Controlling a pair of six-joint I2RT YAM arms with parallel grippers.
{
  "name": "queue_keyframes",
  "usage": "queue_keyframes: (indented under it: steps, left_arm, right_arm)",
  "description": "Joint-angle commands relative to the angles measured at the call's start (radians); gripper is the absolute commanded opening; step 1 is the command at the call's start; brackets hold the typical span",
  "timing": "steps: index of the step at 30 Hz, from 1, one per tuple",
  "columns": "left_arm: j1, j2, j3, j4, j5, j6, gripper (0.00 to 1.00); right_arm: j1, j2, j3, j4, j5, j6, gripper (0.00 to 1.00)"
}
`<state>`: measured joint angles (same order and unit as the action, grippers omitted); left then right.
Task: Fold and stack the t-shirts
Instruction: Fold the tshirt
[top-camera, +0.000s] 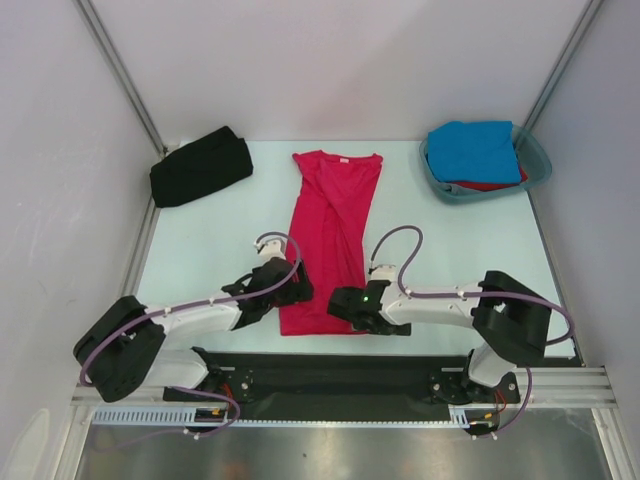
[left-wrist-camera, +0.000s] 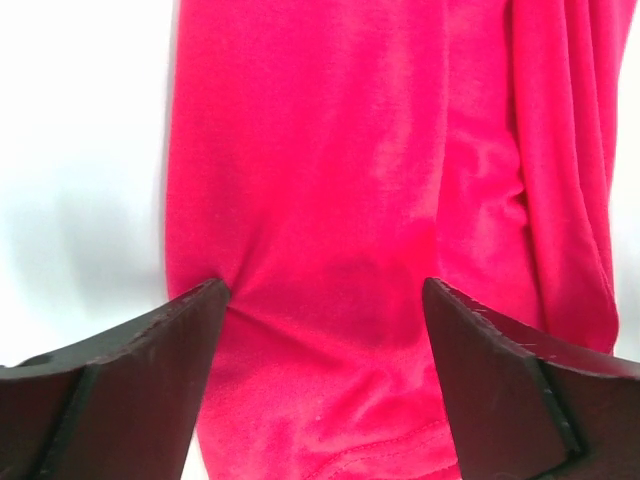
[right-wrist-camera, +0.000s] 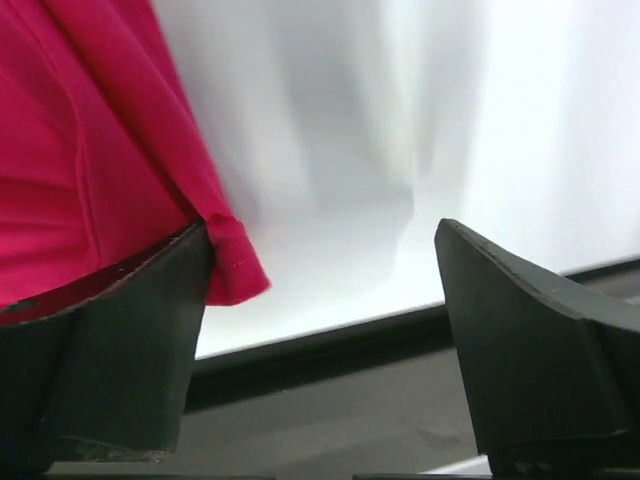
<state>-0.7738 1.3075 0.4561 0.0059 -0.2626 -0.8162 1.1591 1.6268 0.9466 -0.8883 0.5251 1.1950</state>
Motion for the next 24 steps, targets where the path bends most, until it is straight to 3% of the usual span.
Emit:
queue_keyframes:
  steps: [1,8,12,18,24]
  left_arm:
    - [-0.061,0.041,-0.114,-0.382,0.115,-0.078,0.9]
    - [-0.104,-0.146,-0.054,-0.527,0.053,-0.071,0.94]
    - [-0.104,-0.189,0.007,-0.523,0.065,-0.029,0.95]
    - [-0.119,-0.119,0.047,-0.491,0.14,0.008,0.95]
    - [-0.133,-0.149,0.056,-0.51,0.158,0.026,0.95]
  right_arm:
    - [0.022,-0.085,-0.028,-0.193,0.047,0.089,0.96]
    - [-0.035,-0.335,0.006,-0.176,0.128,0.017,0.98]
    - [-0.094,-0.363,0.023,-0.071,0.115,-0.107,0.99]
    - [-0.116,-0.301,-0.023,0.066,-0.005,-0.17,1.0]
    - [-0.154,-0.373,-0.15,0.244,-0.195,-0.167,1.0]
